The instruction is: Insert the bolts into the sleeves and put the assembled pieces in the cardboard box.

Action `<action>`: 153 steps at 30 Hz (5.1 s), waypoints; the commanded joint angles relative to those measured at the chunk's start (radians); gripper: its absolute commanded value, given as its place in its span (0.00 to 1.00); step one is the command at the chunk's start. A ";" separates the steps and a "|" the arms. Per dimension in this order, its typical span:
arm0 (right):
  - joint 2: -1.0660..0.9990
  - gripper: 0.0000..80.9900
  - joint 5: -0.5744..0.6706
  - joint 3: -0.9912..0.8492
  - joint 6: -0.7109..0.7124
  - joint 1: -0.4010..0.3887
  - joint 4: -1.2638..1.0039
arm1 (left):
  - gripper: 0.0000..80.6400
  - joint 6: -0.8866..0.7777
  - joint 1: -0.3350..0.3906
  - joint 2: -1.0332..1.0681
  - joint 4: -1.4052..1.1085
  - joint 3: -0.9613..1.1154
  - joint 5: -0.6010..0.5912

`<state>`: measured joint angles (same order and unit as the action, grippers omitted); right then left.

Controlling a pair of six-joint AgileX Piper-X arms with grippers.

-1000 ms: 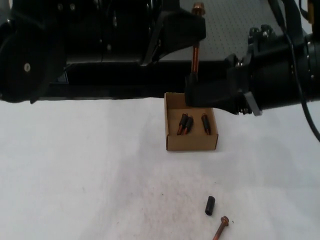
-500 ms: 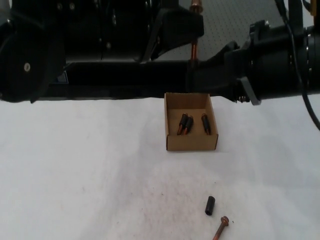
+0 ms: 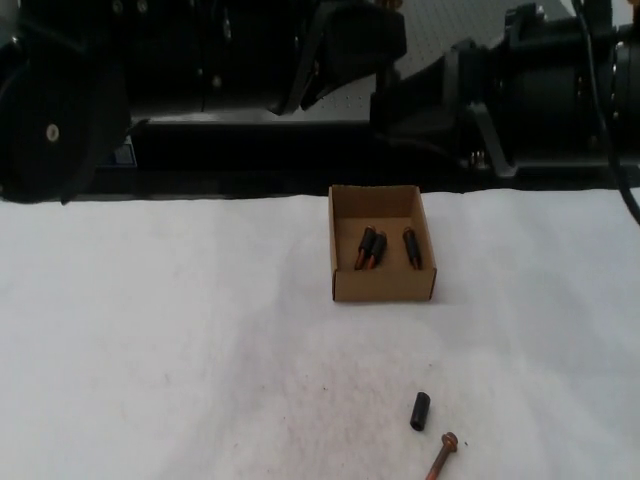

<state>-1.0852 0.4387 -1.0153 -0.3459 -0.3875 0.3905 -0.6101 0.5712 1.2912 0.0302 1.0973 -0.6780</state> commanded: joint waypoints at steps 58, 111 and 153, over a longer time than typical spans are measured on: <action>-0.602 0.44 -0.533 -0.461 0.039 0.180 0.543 | 0.52 0.202 -0.001 -0.053 0.635 0.008 0.289; -0.473 0.34 -0.466 0.361 -0.715 -0.031 0.141 | 0.52 0.252 -0.001 -0.269 0.809 0.008 0.292; 0.165 0.00 -0.378 0.359 -0.237 0.618 0.179 | 0.52 0.401 0.314 0.801 1.001 0.611 0.559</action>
<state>-0.9278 0.0151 -0.6509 -0.6008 0.1935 0.5695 -0.1951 0.8824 2.0277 0.9823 1.6180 -0.1358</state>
